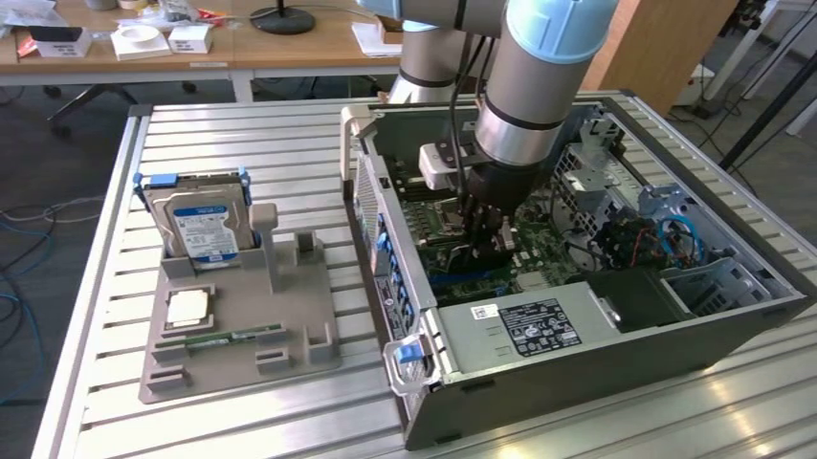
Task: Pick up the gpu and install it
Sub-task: 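Insert the gpu into the slot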
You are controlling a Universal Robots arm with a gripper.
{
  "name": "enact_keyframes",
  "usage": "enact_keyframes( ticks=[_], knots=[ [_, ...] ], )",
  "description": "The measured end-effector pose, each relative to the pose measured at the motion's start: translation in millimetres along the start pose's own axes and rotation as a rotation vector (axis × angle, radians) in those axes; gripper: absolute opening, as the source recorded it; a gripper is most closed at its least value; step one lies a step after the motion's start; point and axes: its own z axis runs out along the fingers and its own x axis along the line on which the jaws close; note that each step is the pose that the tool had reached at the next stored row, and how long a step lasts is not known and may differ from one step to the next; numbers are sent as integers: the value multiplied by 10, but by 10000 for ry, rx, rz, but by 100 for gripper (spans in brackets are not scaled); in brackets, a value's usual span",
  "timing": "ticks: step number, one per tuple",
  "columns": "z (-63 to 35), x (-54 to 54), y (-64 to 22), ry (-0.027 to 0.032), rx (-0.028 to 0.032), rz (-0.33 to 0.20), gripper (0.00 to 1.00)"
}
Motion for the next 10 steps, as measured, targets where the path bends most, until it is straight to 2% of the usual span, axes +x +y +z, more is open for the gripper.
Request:
enact_keyframes(
  ticks=[10],
  knots=[
    [0,0,0,0,1,0,26]
  ],
)
